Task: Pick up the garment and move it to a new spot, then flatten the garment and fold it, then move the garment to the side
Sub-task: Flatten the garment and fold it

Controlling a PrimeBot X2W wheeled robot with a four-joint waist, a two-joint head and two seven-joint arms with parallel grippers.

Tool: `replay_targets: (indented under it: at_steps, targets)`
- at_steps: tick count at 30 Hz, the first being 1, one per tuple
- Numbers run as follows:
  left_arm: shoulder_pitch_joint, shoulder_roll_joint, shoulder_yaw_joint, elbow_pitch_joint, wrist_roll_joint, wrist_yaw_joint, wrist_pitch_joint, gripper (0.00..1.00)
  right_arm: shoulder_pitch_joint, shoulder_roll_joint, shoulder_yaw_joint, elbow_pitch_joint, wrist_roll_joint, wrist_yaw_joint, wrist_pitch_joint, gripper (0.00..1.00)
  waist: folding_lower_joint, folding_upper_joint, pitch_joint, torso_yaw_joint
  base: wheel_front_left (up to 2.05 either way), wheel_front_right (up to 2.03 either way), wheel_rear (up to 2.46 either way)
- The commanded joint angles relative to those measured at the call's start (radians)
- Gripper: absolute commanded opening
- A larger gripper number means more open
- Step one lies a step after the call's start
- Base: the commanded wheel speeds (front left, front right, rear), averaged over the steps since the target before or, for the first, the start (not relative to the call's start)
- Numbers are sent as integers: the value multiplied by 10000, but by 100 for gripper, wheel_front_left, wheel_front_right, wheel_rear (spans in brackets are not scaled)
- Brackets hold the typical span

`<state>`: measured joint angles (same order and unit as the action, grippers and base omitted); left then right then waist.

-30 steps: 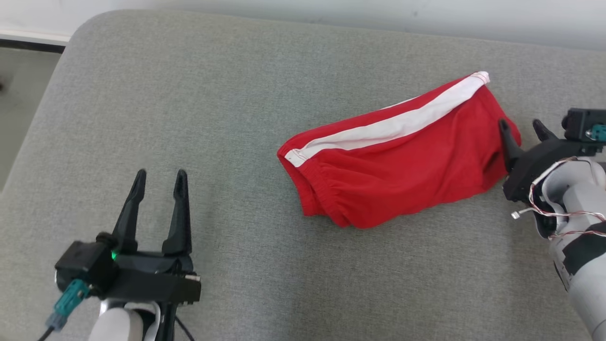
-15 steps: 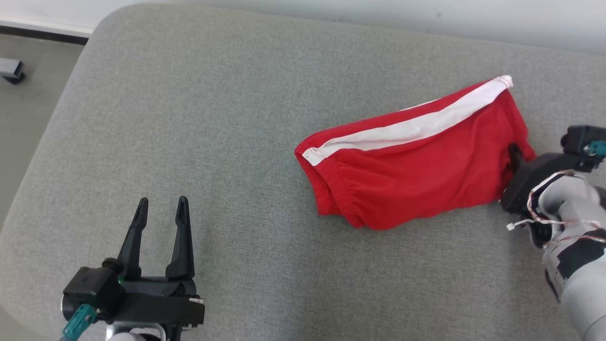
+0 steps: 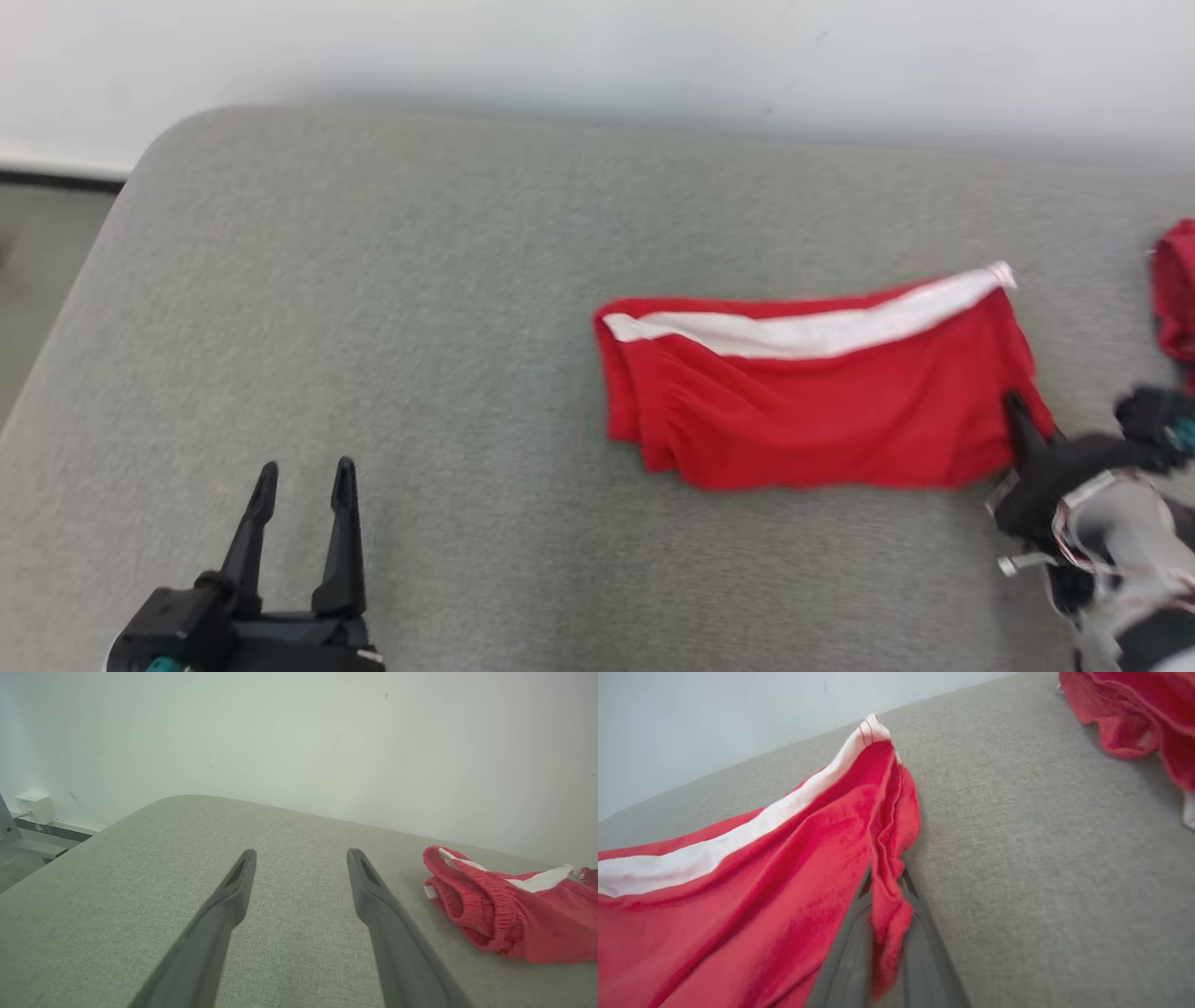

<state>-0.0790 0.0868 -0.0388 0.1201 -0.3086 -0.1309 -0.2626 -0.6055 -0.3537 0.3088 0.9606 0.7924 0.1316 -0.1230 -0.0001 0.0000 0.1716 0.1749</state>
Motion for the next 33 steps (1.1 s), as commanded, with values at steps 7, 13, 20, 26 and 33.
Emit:
replay_targets:
  at_steps: [7,13,20,26,33]
  targets:
    - [464,285,140,-68,1,11,-28,100,1409,-669,-204,-728,694,-24,-70,0,1,0,-660,-829,0,0,0]
    - [685,167,285,-139,190,13,-28,100,1498,-597,-137,-1082,529,-24,-199,0,1,0,-829,-1065,0,0,0]
    - [780,79,325,-183,270,11,-28,100,1331,-432,76,-1603,236,-24,-387,0,1,0,-932,-1185,0,0,0]
    - [730,68,396,-222,304,11,-28,100,1365,-140,449,-2523,-236,-24,-506,0,1,0,-970,-1131,0,0,0]
    - [615,72,441,-138,502,11,-28,100,1690,518,934,-4028,-1077,-24,-212,0,1,0,-1017,-870,0,0,0]
